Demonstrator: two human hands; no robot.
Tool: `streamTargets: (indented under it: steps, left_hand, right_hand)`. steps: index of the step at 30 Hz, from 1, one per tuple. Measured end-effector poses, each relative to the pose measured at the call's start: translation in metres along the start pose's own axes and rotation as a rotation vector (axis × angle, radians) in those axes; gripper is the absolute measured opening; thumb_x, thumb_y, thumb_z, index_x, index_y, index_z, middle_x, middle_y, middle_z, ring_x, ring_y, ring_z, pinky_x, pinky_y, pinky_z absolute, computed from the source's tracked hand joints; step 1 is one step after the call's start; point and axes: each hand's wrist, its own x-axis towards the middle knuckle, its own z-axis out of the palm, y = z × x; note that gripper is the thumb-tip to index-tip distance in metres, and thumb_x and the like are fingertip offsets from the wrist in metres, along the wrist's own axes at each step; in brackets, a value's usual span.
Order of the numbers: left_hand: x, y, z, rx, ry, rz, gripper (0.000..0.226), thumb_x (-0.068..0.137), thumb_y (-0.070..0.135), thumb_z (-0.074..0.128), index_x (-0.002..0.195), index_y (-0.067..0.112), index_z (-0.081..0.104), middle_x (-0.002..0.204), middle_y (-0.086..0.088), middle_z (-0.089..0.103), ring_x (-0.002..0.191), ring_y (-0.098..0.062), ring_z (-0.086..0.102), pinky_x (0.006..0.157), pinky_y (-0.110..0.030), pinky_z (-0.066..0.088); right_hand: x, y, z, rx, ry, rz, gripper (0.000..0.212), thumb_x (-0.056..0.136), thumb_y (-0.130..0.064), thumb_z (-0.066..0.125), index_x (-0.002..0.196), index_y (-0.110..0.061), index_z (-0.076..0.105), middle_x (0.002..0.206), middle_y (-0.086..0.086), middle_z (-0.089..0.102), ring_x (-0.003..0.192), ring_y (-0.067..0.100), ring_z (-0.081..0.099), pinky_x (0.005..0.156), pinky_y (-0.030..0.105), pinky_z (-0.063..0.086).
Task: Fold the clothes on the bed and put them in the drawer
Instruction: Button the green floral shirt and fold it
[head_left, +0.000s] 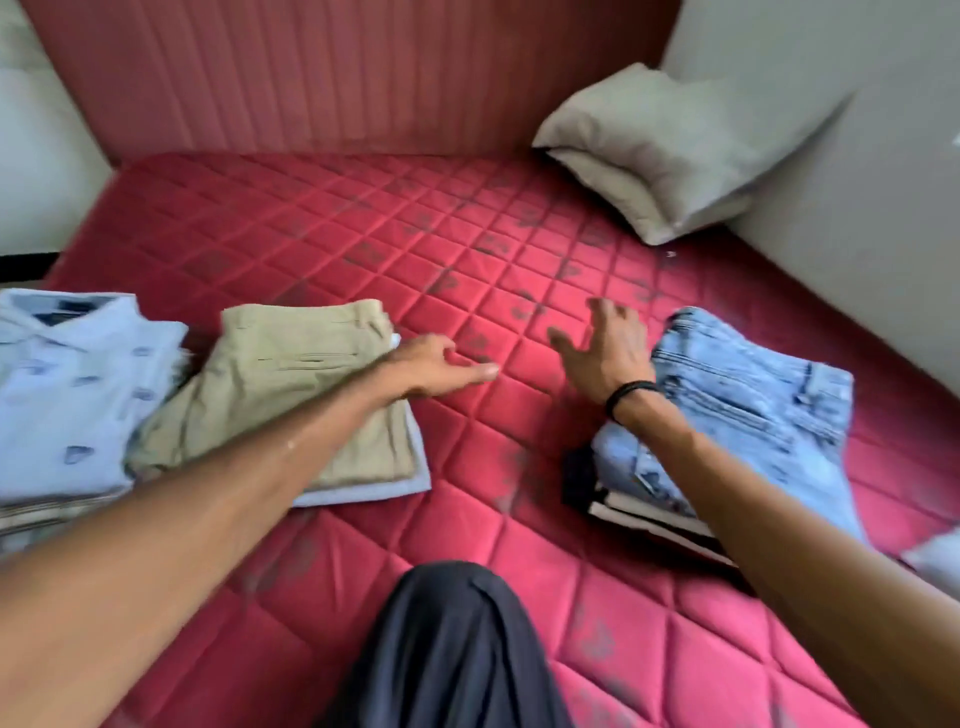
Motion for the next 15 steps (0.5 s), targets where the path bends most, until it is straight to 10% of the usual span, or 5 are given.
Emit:
streamTargets:
  steps: [4,8,15]
  left_hand:
    - [0.004,0.096,0.084,-0.488,-0.265,-0.05,0.135,0.041,0.106,0.05,0.149,0.025,0.05,0.135,-0.005,0.058,0.123,-0.027,0.056,0.102,-0.044,0.045]
    - [0.009,0.132,0.147,-0.558,-0.352,-0.059,0.146,0.057,0.094,0.067,0.162,0.007,0.018,0.166,-0.011,0.029,0.151,-0.023,0.032,0.124,-0.041,0.025]
    - [0.002,0.13,0.149,-0.478,-0.313,-0.068,0.148,0.037,0.098,0.071,0.155,0.014,0.042,0.15,-0.004,0.054,0.134,-0.021,0.054,0.113,-0.038,0.043]
  right_hand:
    - [-0.017,0.107,-0.089,-0.122,0.139,0.388,0.088,0.075,-0.074,0.07,0.139,-0.018,0.048,0.141,0.023,0.05,0.132,0.044,0.046,0.109,0.055,0.04]
    - [-0.052,0.212,-0.116,0.06,-0.016,0.744,0.13,0.042,-0.098,0.07,0.136,-0.011,0.052,0.138,0.022,0.057,0.121,0.037,0.056,0.104,0.053,0.046]
    - [-0.1,0.228,-0.092,1.209,-0.405,0.793,0.067,0.09,-0.062,0.067,0.138,-0.016,0.064,0.14,0.017,0.062,0.127,0.035,0.062,0.108,0.058,0.047]
